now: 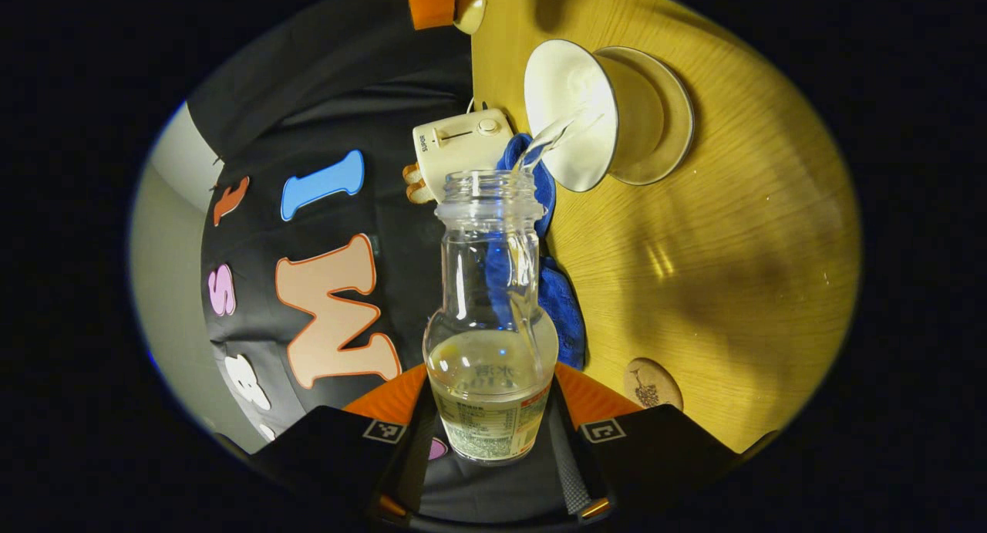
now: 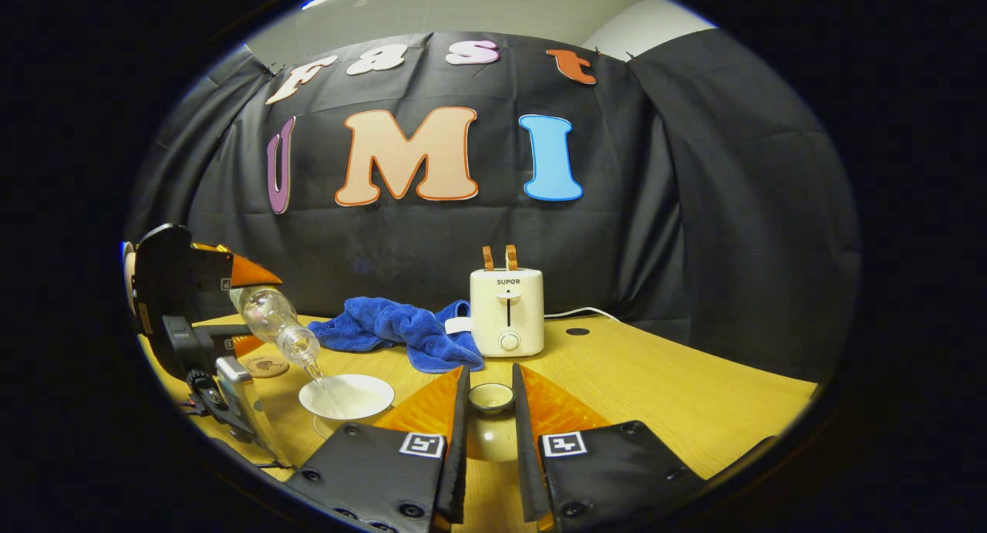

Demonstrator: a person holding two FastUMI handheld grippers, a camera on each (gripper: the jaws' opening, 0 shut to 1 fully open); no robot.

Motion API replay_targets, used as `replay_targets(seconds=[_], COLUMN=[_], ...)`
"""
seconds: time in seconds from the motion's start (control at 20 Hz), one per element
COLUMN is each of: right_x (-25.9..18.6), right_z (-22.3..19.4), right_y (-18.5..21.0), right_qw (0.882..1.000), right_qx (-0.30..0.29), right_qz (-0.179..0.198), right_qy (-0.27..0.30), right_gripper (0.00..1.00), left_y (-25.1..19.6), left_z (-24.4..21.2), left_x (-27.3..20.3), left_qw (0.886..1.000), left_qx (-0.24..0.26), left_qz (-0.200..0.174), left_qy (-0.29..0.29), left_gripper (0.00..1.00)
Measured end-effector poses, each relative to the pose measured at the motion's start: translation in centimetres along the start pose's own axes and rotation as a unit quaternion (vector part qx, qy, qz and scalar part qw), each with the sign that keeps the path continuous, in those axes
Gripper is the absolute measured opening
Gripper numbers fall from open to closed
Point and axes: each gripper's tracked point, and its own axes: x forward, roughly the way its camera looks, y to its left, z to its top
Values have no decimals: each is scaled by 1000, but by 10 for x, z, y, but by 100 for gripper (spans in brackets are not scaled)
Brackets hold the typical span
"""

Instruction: Open the teacup lid with one hand, grasp the water bottle and pour water into the teacup with the other hand; after pouring, place the water bottle on the coaster and then close the teacup lid.

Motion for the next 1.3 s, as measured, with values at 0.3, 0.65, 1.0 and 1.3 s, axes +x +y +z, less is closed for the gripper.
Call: replay_targets(seconds=[0.3,0.65,1.0,1.3], right_x=[0,0,0,0], right_z=[0,0,0,0], right_y=[0,0,1,1], right_qw=[1000,1000,1000,1000], right_qx=[0,0,-1,0], right_qz=[-1,-1,1,2], right_qy=[0,0,1,0], right_gripper=[31,32,31,32], left_y=[23,58,57,44], left_z=[-3,-2,8,8], left_x=[0,0,3,7], left_qw=[999,995,992,992], left_qx=[29,75,96,98], left_qz=[27,72,84,78], left_qy=[-2,-7,-15,-14], left_gripper=[66,66,66,67])
